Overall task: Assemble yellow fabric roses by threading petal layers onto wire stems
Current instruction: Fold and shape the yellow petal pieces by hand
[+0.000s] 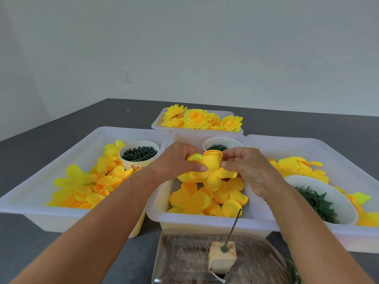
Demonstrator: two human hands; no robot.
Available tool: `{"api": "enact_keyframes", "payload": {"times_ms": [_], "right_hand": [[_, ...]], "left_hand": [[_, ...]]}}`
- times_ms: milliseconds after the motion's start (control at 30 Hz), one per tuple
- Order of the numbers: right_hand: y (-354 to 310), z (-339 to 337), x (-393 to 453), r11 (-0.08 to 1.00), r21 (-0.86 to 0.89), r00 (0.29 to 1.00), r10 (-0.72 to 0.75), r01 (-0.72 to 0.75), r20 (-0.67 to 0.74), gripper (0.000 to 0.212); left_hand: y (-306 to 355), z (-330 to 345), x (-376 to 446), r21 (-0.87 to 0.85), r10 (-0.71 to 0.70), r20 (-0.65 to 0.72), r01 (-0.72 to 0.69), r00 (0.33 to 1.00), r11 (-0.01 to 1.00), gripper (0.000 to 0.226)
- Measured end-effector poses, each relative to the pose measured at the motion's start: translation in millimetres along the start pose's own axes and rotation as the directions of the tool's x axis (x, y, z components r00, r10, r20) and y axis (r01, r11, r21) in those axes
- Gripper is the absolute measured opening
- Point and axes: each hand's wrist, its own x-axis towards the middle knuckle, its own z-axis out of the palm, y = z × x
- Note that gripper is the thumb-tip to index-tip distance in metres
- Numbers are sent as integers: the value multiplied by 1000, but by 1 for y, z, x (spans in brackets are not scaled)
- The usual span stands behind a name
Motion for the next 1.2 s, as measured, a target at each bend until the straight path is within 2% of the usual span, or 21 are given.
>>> {"api": "enact_keyframes", "payload": {"times_ms": [167,367,533,600,667,733,767,867,967,1033,1067,1133,1200], "right_hand": [[1,-1,2,998,54,993,39,-33,-108,23],[0,-5,8,987,149,967,100,-66,-234,22],[0,-8,9,966,250,951,137,-67,-278,21],[0,-7,10,971,217,947,155,-94,-281,17],[1,-5,12,979,137,941,182,-148,-287,8],[1,-4,13,979,42,949,201,-197,-244,12],[1,-3,13,976,-28,959,208,-217,-191,18],[2,0,5,930,-297,976,211,-216,-49,25],[2,5,-1,922,-365,983,167,-129,74,19],[0,7,-1,944,-329,999,30,-24,13,22],[-1,7,1,971,-239,999,-8,-2,-41,21],[-4,7,3,999,24,999,36,-36,-25,10],[-2,6,4,990,98,992,89,-97,85,30]], "left_hand": [[0,2,0,-11,9,-36,-10,999,1000,44],[0,2,2,118,-1,-34,5,999,993,43],[-1,2,1,155,10,-50,-2,999,988,48],[-1,1,1,145,25,-118,-7,993,989,49],[-4,-1,3,105,29,-256,-2,966,994,45],[-5,-3,5,79,16,-355,13,935,997,25],[-5,-3,6,63,2,-381,24,925,998,16],[-5,-3,8,-83,-49,-416,16,908,996,15],[-2,-2,5,-219,-57,-391,-33,918,975,6],[0,-1,4,-264,-41,-375,-65,926,962,5],[1,0,3,-277,-31,-371,-78,928,958,7],[2,0,2,-287,-4,-349,-103,937,952,10],[3,2,1,-317,39,-297,-137,954,939,8]]}}
